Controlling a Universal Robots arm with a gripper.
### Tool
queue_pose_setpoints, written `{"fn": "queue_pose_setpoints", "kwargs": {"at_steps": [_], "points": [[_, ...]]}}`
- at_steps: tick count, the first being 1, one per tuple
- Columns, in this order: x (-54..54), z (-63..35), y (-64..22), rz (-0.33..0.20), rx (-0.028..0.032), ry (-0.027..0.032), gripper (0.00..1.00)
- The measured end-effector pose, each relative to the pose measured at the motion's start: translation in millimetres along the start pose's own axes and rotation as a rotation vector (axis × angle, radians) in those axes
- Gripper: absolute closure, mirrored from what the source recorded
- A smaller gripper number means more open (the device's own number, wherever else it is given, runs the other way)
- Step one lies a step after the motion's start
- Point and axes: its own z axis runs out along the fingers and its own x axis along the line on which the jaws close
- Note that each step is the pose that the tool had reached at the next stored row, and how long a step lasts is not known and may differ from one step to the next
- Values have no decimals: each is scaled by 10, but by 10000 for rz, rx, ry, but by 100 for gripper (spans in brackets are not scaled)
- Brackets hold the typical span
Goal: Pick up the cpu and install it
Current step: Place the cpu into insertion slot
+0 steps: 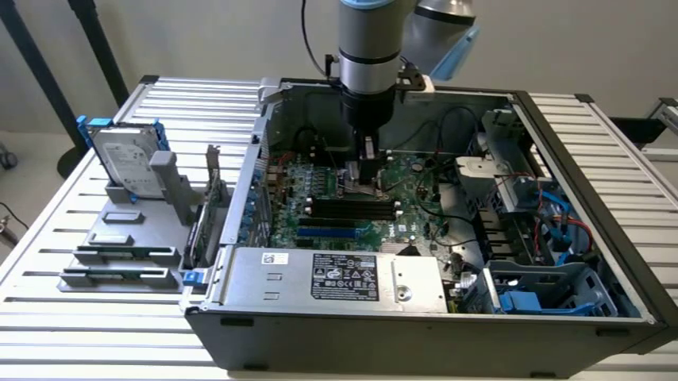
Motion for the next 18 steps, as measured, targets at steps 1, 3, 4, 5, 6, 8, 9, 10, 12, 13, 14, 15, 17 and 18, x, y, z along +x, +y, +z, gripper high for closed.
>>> {"fn": "queue_pose_setpoints", "kwargs": {"at_steps": [1,3,4,5,6,8,9,10,12,13,14,15,17,18], "points": [[0,5,-3,1,13,2,45],[7,12,-5,7,66,-1,45],[16,17,-5,17,100,0,45],[31,23,-5,32,146,-2,45],[46,27,-4,43,185,-4,45],[73,32,-4,52,211,-9,45],[73,34,-4,51,210,-9,45],[73,38,-4,51,210,-7,45],[72,53,-4,73,210,-10,45],[72,62,-1,127,207,-13,45],[71,70,3,178,206,-16,45],[71,78,7,227,205,-20,45],[70,93,17,311,206,-26,45],[70,100,19,346,208,-29,45]]}}
